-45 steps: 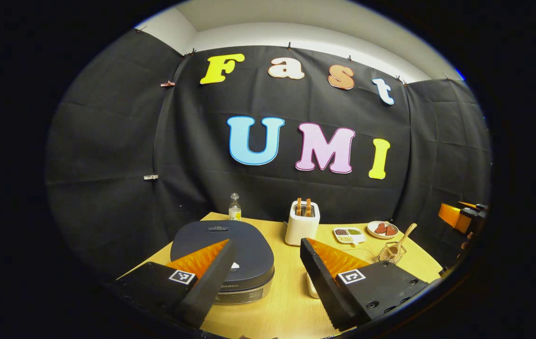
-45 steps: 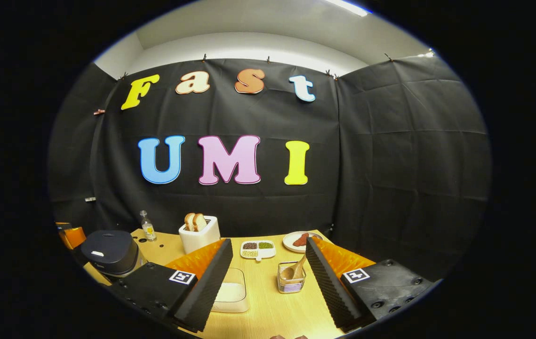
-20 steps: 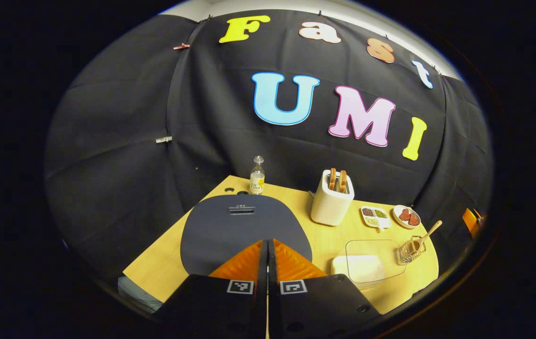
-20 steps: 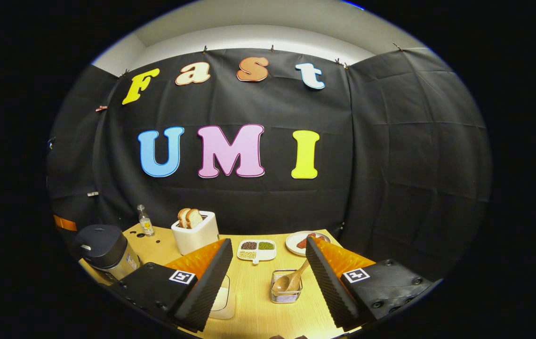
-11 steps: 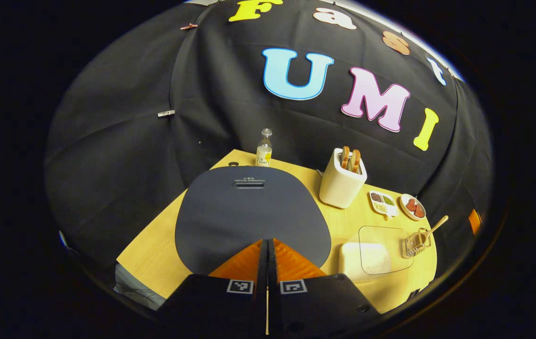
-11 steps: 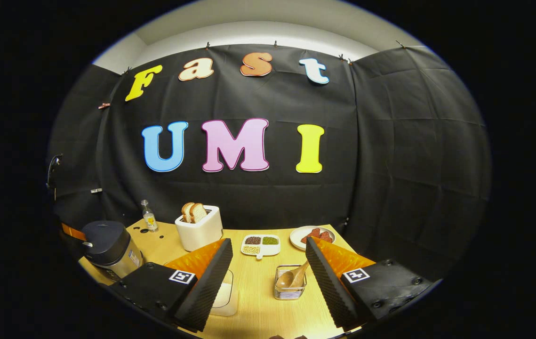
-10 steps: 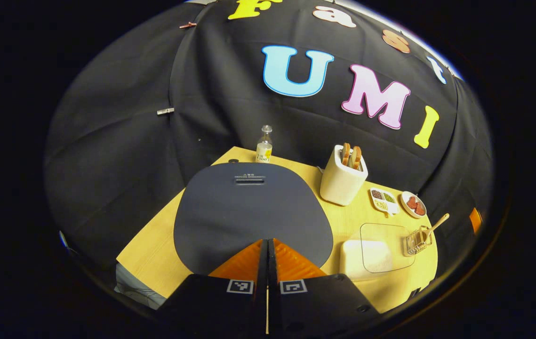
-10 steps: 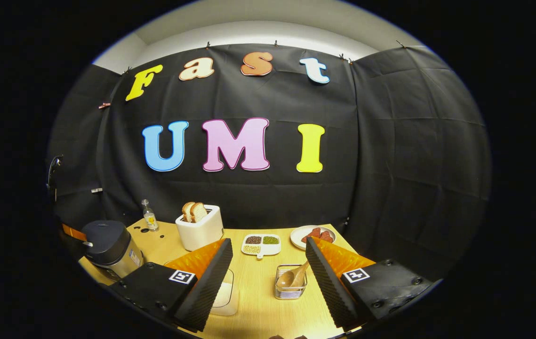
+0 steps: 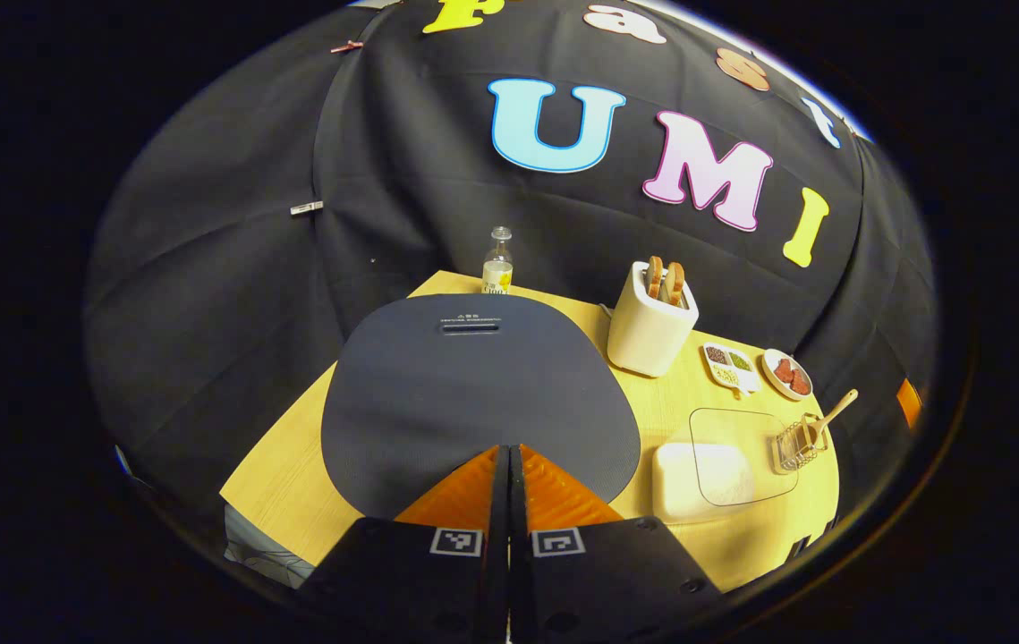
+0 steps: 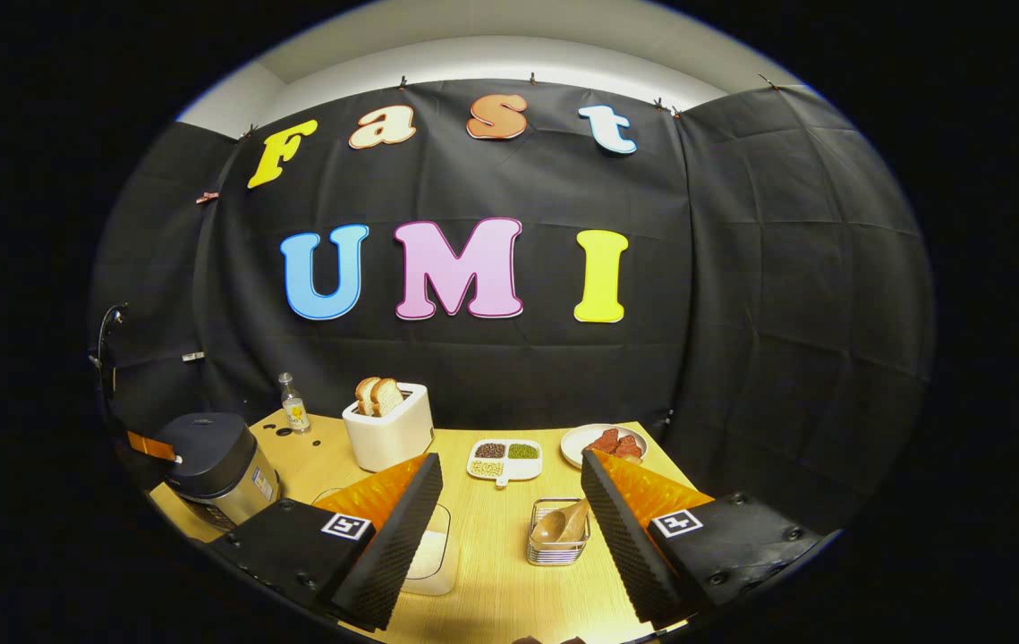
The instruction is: Close the left gripper, press the button to open the rice cooker; take a wooden spoon from the chopstick holder with the right hand, scoop a spoonful of rice and pour it into the rice cooker, then put the wooden spoon back into the chopstick holder.
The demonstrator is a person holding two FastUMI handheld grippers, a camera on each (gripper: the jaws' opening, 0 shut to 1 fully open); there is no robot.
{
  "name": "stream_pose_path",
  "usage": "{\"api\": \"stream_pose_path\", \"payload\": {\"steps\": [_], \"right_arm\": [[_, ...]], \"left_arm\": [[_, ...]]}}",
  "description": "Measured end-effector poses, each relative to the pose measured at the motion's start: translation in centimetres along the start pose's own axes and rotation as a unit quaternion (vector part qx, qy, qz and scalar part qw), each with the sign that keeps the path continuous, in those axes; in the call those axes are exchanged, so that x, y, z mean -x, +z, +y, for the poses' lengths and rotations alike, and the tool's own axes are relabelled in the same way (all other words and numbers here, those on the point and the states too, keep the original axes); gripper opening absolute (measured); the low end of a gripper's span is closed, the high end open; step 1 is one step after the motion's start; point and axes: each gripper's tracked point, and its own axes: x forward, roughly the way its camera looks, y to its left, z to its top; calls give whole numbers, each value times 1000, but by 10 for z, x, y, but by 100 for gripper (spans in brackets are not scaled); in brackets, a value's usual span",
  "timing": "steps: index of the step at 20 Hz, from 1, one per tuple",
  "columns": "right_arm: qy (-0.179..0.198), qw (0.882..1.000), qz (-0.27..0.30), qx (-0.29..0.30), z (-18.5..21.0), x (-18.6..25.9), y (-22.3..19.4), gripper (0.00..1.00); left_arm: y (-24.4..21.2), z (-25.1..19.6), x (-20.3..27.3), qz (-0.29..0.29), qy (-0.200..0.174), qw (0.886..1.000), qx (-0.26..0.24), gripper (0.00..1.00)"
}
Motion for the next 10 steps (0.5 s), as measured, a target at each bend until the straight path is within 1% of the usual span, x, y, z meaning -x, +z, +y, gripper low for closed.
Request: {"api": "stream_pose_path", "payload": {"steps": [2, 3, 5, 7, 8, 10], "right_arm": [[14, 1000, 0, 14, 5, 0, 1, 98], [21, 1000, -3, 20, 8, 0, 2, 98], [34, 999, -6, 29, 15, 2, 5, 98], [36, 999, -11, 31, 16, 3, 8, 98], [36, 999, -14, 29, 15, 3, 10, 98], [34, 999, -16, 25, 14, 3, 11, 98]], "left_arm": [[-6, 1, -3, 12, 2, 1000, 8, 7], [1, 0, -4, 4, 0, 1000, 5, 6], [-3, 0, -1, 3, 1, 1000, 6, 6], [1, -1, 2, -7, 8, 1000, -8, 6], [5, -2, 3, -16, 12, 1000, -10, 6], [31, -4, 20, -68, 29, 997, -15, 6]]}}
